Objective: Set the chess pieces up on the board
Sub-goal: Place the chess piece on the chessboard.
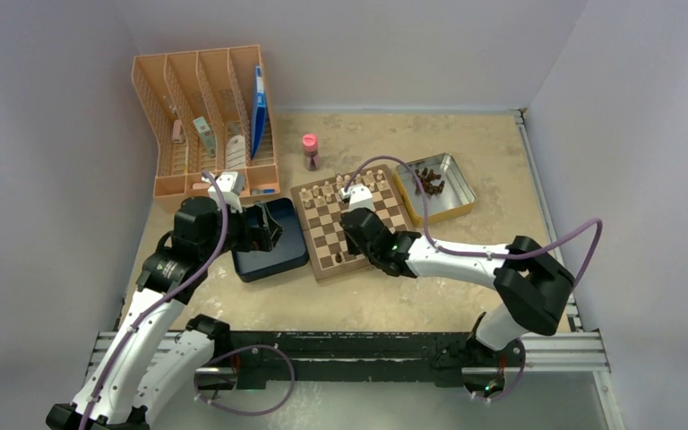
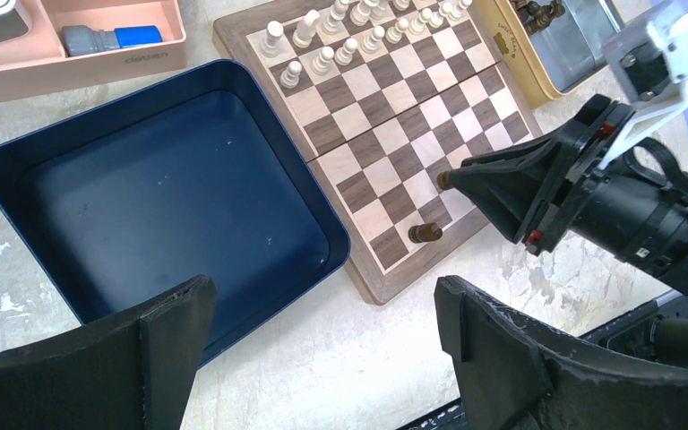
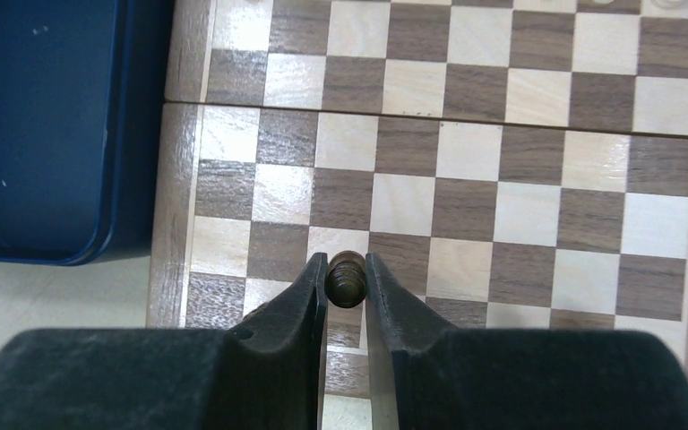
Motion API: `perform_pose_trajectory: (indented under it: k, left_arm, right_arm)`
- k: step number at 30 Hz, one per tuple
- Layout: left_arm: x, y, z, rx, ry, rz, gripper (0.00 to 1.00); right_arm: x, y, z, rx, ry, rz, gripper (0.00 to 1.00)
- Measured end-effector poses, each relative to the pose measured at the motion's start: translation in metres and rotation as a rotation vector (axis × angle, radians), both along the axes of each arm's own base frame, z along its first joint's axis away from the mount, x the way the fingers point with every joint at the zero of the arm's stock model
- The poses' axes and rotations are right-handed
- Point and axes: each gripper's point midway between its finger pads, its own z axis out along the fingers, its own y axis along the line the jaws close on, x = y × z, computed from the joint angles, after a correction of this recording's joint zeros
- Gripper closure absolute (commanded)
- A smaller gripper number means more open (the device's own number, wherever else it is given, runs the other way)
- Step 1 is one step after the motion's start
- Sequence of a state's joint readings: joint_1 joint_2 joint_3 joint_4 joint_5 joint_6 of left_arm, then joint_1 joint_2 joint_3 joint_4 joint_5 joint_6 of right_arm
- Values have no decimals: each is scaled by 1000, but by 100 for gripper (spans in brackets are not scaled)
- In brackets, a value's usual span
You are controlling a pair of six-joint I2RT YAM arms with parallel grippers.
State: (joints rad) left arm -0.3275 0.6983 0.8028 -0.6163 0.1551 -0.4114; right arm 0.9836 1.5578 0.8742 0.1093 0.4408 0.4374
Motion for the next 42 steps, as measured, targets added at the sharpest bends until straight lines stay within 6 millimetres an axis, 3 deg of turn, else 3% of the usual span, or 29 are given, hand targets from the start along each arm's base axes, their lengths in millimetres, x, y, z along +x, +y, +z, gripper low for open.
perform_pose_trajectory:
  k: [5,9,25,42]
  left_arm:
    - [0,0,0,0,0,0,7]
    - [0,0,0,0,0,0,7]
    - [0,0,0,0,0,0,7]
    - [0,0,0,0,1,0,7]
  right_arm:
    - [1,-2,14,16,-1,-30,83]
    - [-3,-7,13,19,23,-50,83]
    - [-21,-36,-8,-2,109,-165,82]
    - [-16,-52,-20,-47,98,-268,81]
